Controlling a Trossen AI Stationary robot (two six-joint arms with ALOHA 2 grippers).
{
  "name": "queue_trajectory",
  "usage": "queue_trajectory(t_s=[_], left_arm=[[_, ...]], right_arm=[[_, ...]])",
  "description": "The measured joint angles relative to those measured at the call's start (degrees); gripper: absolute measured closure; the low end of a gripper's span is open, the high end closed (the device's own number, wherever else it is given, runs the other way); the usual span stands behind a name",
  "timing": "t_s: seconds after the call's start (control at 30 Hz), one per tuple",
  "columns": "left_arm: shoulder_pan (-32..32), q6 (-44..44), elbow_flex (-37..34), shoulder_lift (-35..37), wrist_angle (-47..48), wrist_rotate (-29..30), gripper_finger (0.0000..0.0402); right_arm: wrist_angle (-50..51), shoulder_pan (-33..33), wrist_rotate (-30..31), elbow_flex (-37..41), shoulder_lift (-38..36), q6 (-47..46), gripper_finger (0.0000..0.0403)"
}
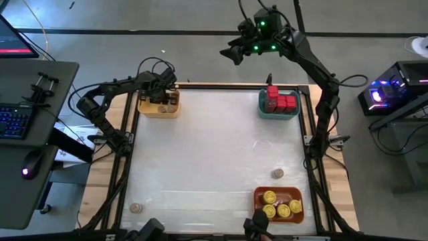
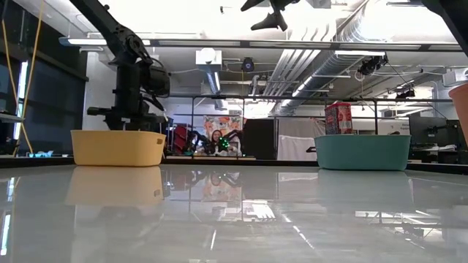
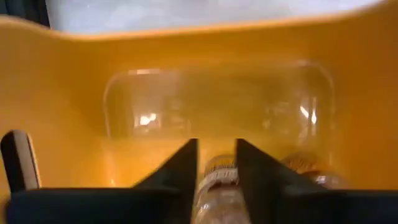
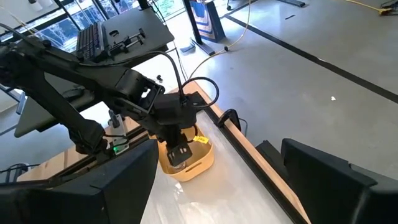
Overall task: Sort spices by type
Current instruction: Put the top brown seasoning bottle into the yellow bin
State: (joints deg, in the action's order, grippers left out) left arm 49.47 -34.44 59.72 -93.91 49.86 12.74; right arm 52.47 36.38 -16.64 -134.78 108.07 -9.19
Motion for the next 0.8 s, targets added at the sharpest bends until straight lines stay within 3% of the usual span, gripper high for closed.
queue_trajectory(t_s=[0.07,0.13,0.37,0.57,0.8], left_arm=[[0.0,0.0,0.0,0.0,-1.4,0.2,0.0365],[0.0,0.0,0.0,0.0,-2.3,-0.2,0.0391],[0.5,2.4,0.0,0.2,0.9,1.2,0.0397],[1.7,4.7,0.1,3.4,3.3,6.4,0.0401],[1.5,7.2,0.1,4.1,10.0,-0.4,0.0401]], right_arm=[[0.0,0.0,0.0,0.0,0.0,0.0,0.0066],[0.0,0.0,0.0,0.0,0.0,0.0,0.0066],[0.0,0.0,0.0,0.0,0.0,-0.3,0.0066],[0.0,0.0,0.0,0.0,0.0,-0.4,0.0066],[0.0,0.0,0.0,0.0,0.0,-0.4,0.0066]])
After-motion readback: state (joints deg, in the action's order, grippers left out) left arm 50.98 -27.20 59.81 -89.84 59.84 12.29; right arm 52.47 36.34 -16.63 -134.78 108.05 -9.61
